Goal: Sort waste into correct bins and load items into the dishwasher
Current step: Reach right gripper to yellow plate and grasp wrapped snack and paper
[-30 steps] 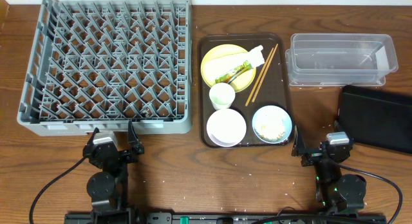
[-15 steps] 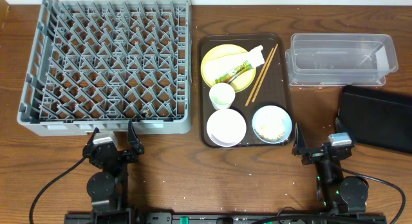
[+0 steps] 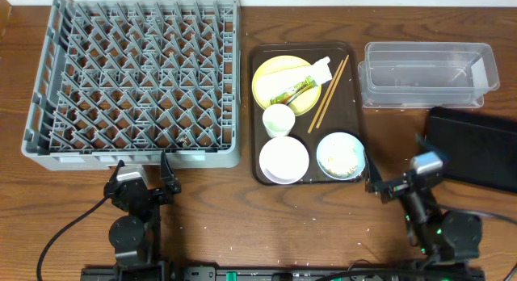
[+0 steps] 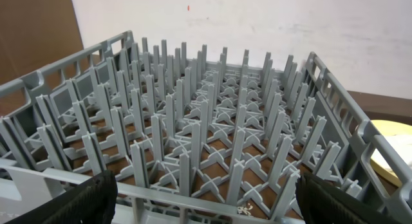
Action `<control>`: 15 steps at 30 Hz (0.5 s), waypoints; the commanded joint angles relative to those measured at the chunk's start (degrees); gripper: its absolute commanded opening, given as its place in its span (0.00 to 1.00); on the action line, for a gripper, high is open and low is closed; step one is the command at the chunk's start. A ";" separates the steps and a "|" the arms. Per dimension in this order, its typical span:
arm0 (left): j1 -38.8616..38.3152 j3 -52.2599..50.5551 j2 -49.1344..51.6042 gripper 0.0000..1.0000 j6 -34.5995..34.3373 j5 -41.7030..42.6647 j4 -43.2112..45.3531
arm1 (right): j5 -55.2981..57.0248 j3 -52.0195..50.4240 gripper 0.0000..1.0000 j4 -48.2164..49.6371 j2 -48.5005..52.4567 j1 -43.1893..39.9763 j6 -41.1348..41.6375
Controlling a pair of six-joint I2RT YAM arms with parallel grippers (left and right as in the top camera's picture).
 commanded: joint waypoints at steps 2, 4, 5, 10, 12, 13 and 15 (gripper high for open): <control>0.33 -1.77 0.02 0.90 0.96 -0.31 -0.87 | -7.78 10.01 0.99 -0.52 12.00 -0.28 -1.44; 0.33 -1.77 0.02 0.90 0.96 -0.31 -0.87 | -9.92 15.39 0.99 -1.68 18.29 -0.24 -1.44; 0.33 -1.77 0.02 0.90 0.96 -0.31 -0.87 | -10.93 18.25 0.99 -2.58 21.46 -0.24 -1.44; 0.33 -1.77 0.02 0.90 0.96 -0.31 -0.87 | -13.05 36.72 0.99 -13.25 39.01 1.46 -1.40; 0.33 -1.77 0.02 0.90 0.96 -0.31 -0.87 | -12.87 44.87 0.99 -19.19 46.23 3.26 -1.51; 0.33 -1.77 0.02 0.89 0.96 -0.31 -0.87 | -12.81 48.96 0.99 -22.05 49.83 4.24 -1.75; 0.33 -1.77 0.02 0.90 0.96 -0.31 -0.87 | -12.76 56.57 0.99 -27.45 56.39 6.01 -2.71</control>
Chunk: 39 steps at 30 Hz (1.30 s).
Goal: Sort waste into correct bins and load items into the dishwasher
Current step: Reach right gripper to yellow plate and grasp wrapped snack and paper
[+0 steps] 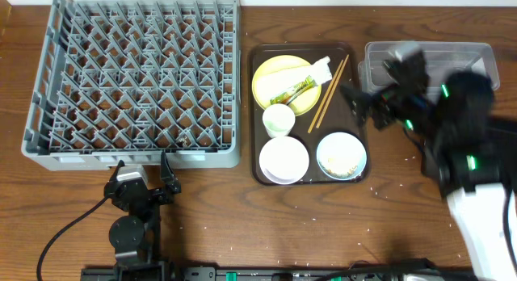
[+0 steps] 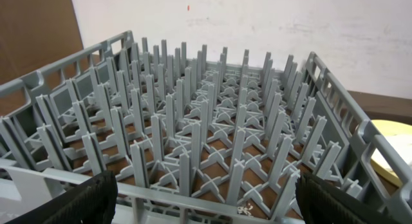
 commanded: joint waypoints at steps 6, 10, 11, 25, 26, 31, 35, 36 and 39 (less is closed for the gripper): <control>0.33 -1.70 -0.02 0.90 0.98 -0.33 -1.01 | 0.92 32.04 0.99 -19.96 26.95 7.21 -1.49; 0.33 -1.70 -0.02 0.90 0.98 -0.33 -1.01 | 2.32 43.10 0.99 -27.15 37.90 9.18 -1.44; 0.33 -1.70 -0.02 0.90 0.98 -0.33 -1.01 | 2.03 44.59 0.99 -27.21 40.09 9.55 -1.42; 0.33 -1.70 -0.02 0.90 0.98 -0.33 -1.01 | 3.30 45.05 0.80 -23.02 51.91 13.00 10.88; 0.33 -1.70 -0.02 0.90 0.98 -0.33 -1.01 | 7.80 45.05 0.82 -22.86 52.52 13.46 17.62; 0.33 -1.70 -0.02 0.90 0.98 -0.33 -1.01 | 27.74 45.00 0.93 -24.24 56.33 16.79 46.58; 0.33 -1.70 -0.02 0.90 0.98 -0.33 -1.01 | 33.97 45.00 0.98 -21.59 58.95 19.34 52.78; 0.33 -1.70 -0.02 0.90 0.98 -0.33 -1.01 | 35.74 45.00 0.98 -21.24 59.58 19.82 54.29; 0.33 -1.70 -0.02 0.90 0.98 -0.33 -1.01 | 39.26 45.00 0.97 -21.07 61.42 20.87 57.99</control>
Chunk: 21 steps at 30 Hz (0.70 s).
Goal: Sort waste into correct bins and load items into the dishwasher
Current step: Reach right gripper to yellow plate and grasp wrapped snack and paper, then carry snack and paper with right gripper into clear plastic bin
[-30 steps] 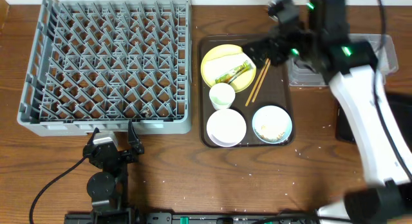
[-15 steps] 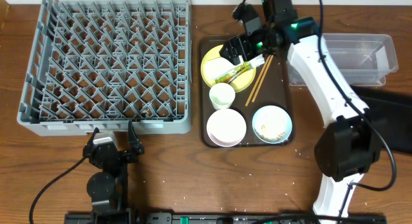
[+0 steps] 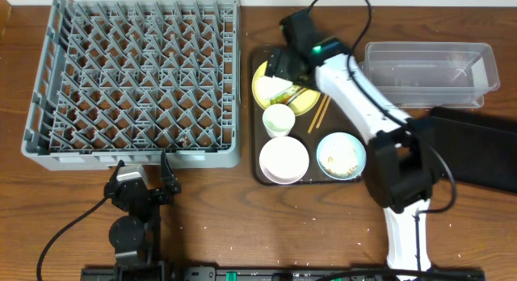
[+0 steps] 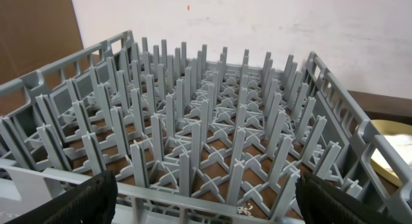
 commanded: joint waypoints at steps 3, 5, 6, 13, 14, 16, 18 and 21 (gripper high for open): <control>0.33 -1.70 -0.04 0.90 0.96 -0.31 -1.01 | 8.52 0.92 0.98 0.90 3.08 1.33 10.32; 0.33 -1.70 -0.04 0.90 0.96 -0.31 -1.01 | 8.61 0.92 0.98 1.88 4.46 1.33 10.45; 0.33 -1.70 -0.04 0.90 0.96 -0.31 -1.01 | 8.59 0.92 0.98 2.47 5.07 1.22 10.45; 0.33 -1.70 -0.04 0.90 0.96 -0.31 -1.01 | 8.59 0.92 0.97 6.21 9.29 1.01 10.40; 0.33 -1.70 -0.04 0.90 0.96 -0.31 -1.01 | 8.59 0.92 0.96 6.38 9.46 1.01 10.43; 0.33 -1.70 -0.04 0.90 0.96 -0.31 -1.01 | 8.55 0.92 0.90 6.64 10.08 1.01 10.16; 0.33 -1.70 -0.04 0.90 0.96 -0.31 -1.01 | 8.57 0.92 0.68 6.40 10.32 1.01 9.97; 0.33 -1.70 -0.04 0.90 0.96 -0.31 -1.01 | 8.55 0.92 0.25 6.10 10.29 1.03 9.27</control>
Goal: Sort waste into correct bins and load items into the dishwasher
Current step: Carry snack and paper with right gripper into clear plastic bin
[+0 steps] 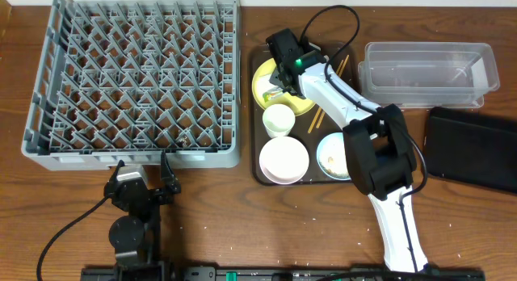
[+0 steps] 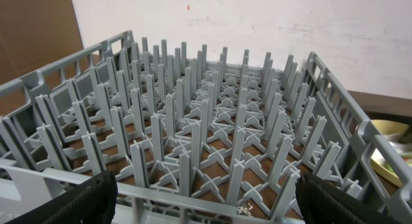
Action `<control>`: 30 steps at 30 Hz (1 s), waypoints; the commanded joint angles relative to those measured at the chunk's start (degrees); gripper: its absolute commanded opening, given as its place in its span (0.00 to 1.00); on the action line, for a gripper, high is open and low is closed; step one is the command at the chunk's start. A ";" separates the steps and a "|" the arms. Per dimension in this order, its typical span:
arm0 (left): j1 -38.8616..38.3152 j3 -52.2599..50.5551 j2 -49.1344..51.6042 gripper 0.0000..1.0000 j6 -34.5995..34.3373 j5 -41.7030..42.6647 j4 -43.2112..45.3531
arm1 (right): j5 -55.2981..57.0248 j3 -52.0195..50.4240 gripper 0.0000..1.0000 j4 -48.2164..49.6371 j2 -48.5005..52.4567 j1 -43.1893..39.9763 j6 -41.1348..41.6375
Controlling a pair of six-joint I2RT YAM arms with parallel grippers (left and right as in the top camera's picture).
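My right arm reaches over the brown tray (image 1: pixel 311 174), and its gripper (image 1: pixel 279 81) points down at the yellow plate (image 1: pixel 260 77), beside the green wrapper (image 1: pixel 275 94). Its jaws are too small and dark to read. The white napkin is hidden under the arm. Also on the tray are chopsticks (image 1: pixel 317 118), a white cup (image 1: pixel 279 119), a white bowl (image 1: pixel 283 158) and a small bowl with food scraps (image 1: pixel 331 156). The grey dish rack (image 1: pixel 133 75) stands at the left. My left gripper (image 1: pixel 144 169) sits open at the rack's front edge, and the left wrist view shows it (image 2: pixel 206 208) facing the rack (image 2: pixel 212 121).
A clear plastic bin (image 1: pixel 424 71) stands at the back right, with a black bin (image 1: pixel 472 148) in front of it. The right arm's cable loops above the tray. Crumbs are scattered on the wooden table.
My right gripper has shifted a little left and nearer the wrapper on the yellow plate. A blurred shape now shows over the plate in the left wrist view. The left arm has not moved.
My right arm first rested at the table's front right. Then it was raised between the tray and the clear bin. Then it stretched over the yellow plate, and now its gripper is down by the wrapper. The left gripper stayed open at the rack.
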 commanded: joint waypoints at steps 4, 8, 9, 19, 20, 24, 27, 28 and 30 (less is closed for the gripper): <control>0.33 -1.70 -0.04 0.90 0.96 -0.31 -1.01 | 0.48 0.66 0.01 -0.24 1.05 -0.13 -1.84; 0.33 -1.70 -0.04 0.90 0.96 -0.31 -1.01 | -0.11 0.68 0.01 -0.26 -2.84 -0.94 -4.87; 0.33 -1.70 -0.04 0.90 0.96 -0.31 -1.01 | -0.66 0.68 0.01 -0.26 -4.37 -1.25 -6.01; 0.33 -1.70 -0.04 0.90 0.96 -0.31 -1.01 | -2.25 0.68 0.01 -7.58 -24.79 -9.55 -11.98; 0.33 -1.70 -0.04 0.90 0.96 -0.31 -1.01 | -2.01 0.68 0.01 -8.87 -25.90 -11.17 -11.93; 0.33 -1.70 -0.04 0.90 0.96 -0.31 -1.01 | -0.22 0.68 0.01 -13.75 -27.43 -18.43 -7.52; 0.33 -1.70 -0.04 0.90 0.96 -0.31 -1.01 | 1.42 -0.35 0.02 -15.47 -26.60 -23.85 0.63; 0.33 -1.70 -0.04 0.90 0.96 -0.31 -1.01 | 1.42 -1.09 0.02 -15.21 -26.27 -25.55 2.47; 0.33 -1.70 -0.04 0.90 0.96 -0.31 -1.01 | 1.40 -2.93 0.02 -13.73 -25.59 -28.28 5.38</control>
